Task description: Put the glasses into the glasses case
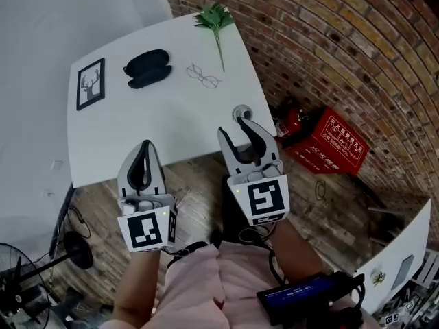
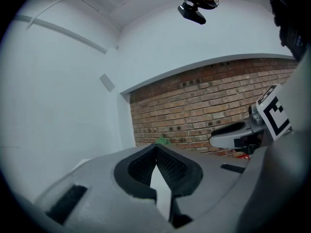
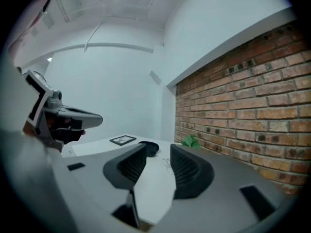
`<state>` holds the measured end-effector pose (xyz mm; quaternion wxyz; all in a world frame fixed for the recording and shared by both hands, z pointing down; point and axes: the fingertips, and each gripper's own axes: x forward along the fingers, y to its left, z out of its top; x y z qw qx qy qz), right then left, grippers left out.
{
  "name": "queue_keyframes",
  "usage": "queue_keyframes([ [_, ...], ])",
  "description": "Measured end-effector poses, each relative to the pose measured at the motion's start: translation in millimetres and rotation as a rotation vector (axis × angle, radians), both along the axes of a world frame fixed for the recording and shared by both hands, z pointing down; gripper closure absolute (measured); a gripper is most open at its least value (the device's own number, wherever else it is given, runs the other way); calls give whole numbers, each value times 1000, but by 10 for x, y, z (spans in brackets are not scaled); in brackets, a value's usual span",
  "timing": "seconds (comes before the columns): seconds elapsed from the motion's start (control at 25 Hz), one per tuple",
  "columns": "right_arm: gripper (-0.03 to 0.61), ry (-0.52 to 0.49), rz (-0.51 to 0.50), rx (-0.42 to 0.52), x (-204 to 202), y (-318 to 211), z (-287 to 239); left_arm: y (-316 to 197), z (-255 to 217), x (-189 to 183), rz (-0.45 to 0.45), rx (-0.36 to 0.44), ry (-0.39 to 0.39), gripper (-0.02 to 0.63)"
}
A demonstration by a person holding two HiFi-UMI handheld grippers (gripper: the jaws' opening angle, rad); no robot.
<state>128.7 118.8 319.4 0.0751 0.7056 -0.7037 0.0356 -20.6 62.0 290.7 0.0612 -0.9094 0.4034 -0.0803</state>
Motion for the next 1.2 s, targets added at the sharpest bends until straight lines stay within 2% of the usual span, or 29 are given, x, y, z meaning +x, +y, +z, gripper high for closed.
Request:
queue_keyframes([
  [0.16, 422, -4, -43, 0, 223, -429, 1, -353, -34, 267, -30, -21, -3, 614],
  [0.44, 436, 15, -112, 52, 531, -1084, -262, -873, -340, 536, -92, 41, 37, 614],
  [0.6, 437, 37, -141, 92, 624, -1389, -490, -1068, -554, 521, -131, 88, 55, 614],
  [0.8, 439, 73, -178, 132, 591, -1715, -671, -1307, -661, 333, -198, 117, 80, 614],
  [1.04, 439, 112, -197, 64, 500, -1984, -474, -1605, -452, 198, -228, 61, 108, 614],
  [1.2, 439, 128, -223, 12, 460, -2180, -217, -1847, -184, 212, -225, -9, 103, 614],
])
